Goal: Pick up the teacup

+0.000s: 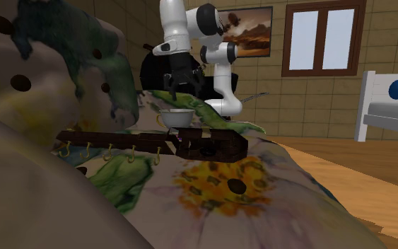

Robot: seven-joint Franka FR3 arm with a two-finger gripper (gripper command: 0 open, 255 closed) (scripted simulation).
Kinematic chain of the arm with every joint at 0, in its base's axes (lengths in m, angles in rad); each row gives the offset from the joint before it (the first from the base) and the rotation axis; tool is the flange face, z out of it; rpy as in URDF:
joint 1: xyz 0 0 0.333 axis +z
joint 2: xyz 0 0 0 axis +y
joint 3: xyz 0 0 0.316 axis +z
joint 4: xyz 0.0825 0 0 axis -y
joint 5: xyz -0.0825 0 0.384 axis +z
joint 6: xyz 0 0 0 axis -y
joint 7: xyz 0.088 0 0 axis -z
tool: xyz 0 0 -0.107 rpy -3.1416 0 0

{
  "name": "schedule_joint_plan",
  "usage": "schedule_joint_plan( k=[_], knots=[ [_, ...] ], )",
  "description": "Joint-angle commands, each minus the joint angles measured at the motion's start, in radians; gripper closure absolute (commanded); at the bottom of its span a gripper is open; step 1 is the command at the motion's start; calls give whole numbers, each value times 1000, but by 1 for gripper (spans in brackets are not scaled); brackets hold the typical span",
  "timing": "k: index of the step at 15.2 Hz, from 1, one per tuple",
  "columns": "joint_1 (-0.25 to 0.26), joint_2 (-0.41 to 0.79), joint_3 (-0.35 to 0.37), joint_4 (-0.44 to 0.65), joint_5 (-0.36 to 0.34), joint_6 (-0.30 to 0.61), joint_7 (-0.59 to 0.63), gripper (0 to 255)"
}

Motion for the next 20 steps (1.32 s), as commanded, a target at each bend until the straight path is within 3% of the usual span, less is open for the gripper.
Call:
schedule_joint_plan(
  k=[1, 7, 17, 18, 20],
  knots=[
    [-18, 86, -18, 93, 21, -10, -25, 0],
    [-97, 345, -50, 431, 99, -98, -76, 0],
    [-86, 330, -47, 307, 95, 11, -83, 0],
    [-86, 329, -47, 307, 95, 11, -83, 255],
    [-86, 330, -47, 308, 95, 11, -83, 255]
  ],
)
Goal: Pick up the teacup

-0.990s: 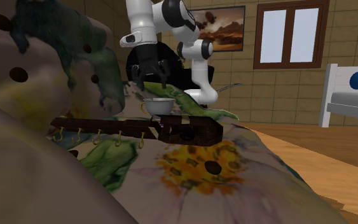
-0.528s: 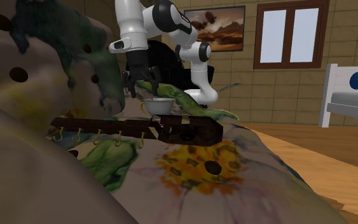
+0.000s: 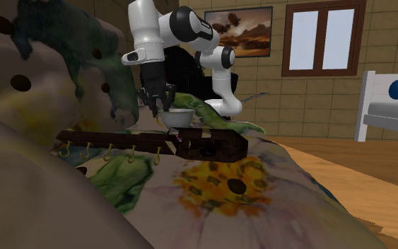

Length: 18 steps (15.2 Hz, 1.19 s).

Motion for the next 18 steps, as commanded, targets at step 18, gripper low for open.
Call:
schedule_joint_plan(
  k=[18],
  knots=[
    [-19, 29, -2, 190, 9, -162, 11, 255]
  ],
)
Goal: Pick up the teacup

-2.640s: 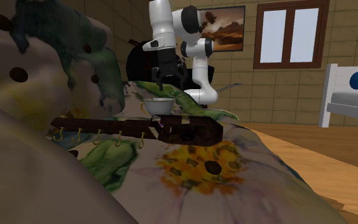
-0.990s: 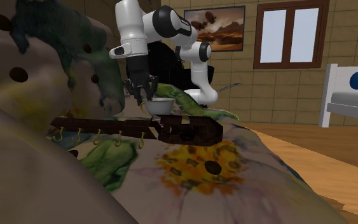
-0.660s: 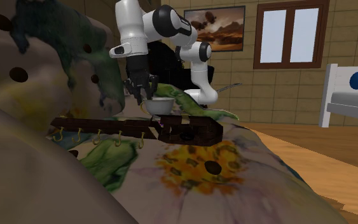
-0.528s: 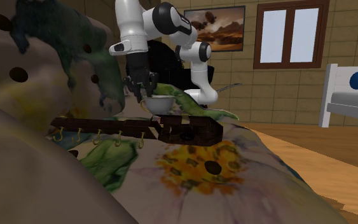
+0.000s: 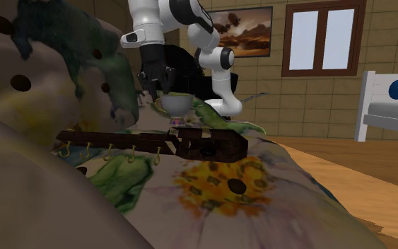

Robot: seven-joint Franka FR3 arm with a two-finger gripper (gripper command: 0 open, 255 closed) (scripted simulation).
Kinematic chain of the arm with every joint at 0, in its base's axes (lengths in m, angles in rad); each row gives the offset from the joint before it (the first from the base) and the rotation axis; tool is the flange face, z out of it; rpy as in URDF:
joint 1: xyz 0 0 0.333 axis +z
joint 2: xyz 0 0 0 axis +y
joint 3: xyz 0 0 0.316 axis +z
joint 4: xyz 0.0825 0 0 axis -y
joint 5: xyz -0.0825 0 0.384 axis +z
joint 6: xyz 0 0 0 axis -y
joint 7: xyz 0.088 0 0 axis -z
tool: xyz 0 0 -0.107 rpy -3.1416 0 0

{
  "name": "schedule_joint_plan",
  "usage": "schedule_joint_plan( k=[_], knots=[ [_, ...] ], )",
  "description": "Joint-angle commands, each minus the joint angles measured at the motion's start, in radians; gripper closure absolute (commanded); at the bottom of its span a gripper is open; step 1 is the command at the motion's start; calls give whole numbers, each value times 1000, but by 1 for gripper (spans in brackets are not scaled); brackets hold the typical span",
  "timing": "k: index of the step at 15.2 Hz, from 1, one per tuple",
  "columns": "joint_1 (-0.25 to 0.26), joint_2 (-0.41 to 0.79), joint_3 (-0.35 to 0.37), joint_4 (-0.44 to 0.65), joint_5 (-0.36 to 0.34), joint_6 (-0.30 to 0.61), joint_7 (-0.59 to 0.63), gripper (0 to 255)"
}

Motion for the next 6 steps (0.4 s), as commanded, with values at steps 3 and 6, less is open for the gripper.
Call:
schedule_joint_plan(
  k=[3, 6],
  knots=[
    [-12, 20, -1, 86, 7, -67, 2, 255],
    [-16, 27, -1, 113, 10, -87, 3, 255]
  ],
)
